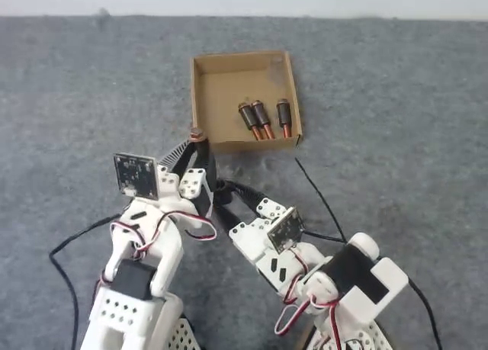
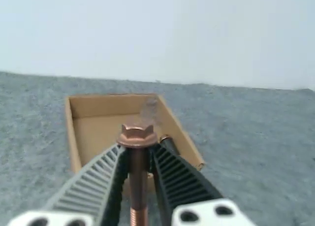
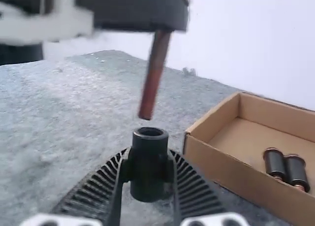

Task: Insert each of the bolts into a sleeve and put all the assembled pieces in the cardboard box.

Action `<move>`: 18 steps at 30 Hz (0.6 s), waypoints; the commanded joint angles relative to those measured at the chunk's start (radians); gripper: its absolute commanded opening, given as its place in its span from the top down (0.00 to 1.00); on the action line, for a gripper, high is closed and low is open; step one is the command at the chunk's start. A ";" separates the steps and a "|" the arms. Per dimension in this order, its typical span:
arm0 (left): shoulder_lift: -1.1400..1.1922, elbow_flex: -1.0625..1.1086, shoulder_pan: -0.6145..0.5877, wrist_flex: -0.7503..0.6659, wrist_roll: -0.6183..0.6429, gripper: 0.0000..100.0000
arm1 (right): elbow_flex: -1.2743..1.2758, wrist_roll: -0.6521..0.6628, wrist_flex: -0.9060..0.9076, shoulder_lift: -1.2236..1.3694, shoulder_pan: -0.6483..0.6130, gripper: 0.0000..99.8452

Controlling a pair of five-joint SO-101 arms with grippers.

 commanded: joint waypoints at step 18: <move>-0.064 0.024 0.064 -0.002 0.009 0.99 | -0.029 -0.009 0.004 -0.007 -0.002 0.99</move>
